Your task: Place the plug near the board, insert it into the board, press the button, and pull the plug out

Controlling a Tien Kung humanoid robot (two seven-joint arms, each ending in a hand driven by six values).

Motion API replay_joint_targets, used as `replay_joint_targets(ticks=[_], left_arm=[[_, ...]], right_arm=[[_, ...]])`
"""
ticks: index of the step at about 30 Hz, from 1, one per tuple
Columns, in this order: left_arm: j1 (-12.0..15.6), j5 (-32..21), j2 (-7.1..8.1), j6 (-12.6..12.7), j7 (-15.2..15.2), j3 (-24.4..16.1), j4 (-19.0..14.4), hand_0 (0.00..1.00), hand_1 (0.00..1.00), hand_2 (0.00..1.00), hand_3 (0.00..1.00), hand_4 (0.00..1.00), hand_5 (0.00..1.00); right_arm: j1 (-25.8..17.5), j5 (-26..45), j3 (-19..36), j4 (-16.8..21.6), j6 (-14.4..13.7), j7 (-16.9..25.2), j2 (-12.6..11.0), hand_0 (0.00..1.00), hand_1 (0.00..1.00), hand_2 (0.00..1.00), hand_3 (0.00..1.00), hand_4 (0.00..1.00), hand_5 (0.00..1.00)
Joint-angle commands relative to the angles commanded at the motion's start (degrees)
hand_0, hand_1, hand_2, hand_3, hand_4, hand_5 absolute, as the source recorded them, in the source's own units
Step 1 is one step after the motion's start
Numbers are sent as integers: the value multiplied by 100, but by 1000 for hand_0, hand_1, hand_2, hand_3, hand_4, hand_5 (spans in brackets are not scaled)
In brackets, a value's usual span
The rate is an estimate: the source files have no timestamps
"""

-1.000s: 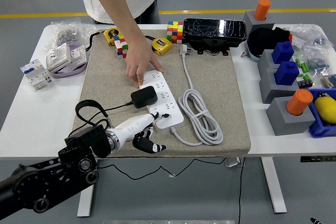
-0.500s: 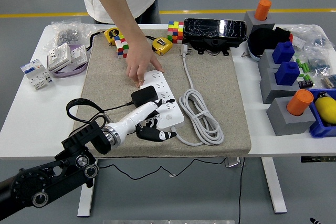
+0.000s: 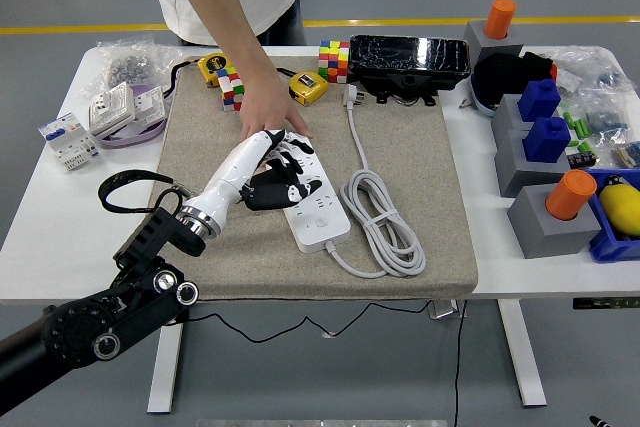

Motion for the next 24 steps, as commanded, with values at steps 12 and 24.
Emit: replay_joint_targets(ticks=[12,24], left_arm=[[-16,521,-58,-99,260,-57,477,787,834,815,853,894,234],[-168,278,-195,-106,245,62,949,483,532,517,548,760,179]], right_arm=[[-15,2,-14,-5,3,-2,3,542,643,657,558,897,419],[-2,7,-8,0,-1,1,3,542,643,657,558,897,419]])
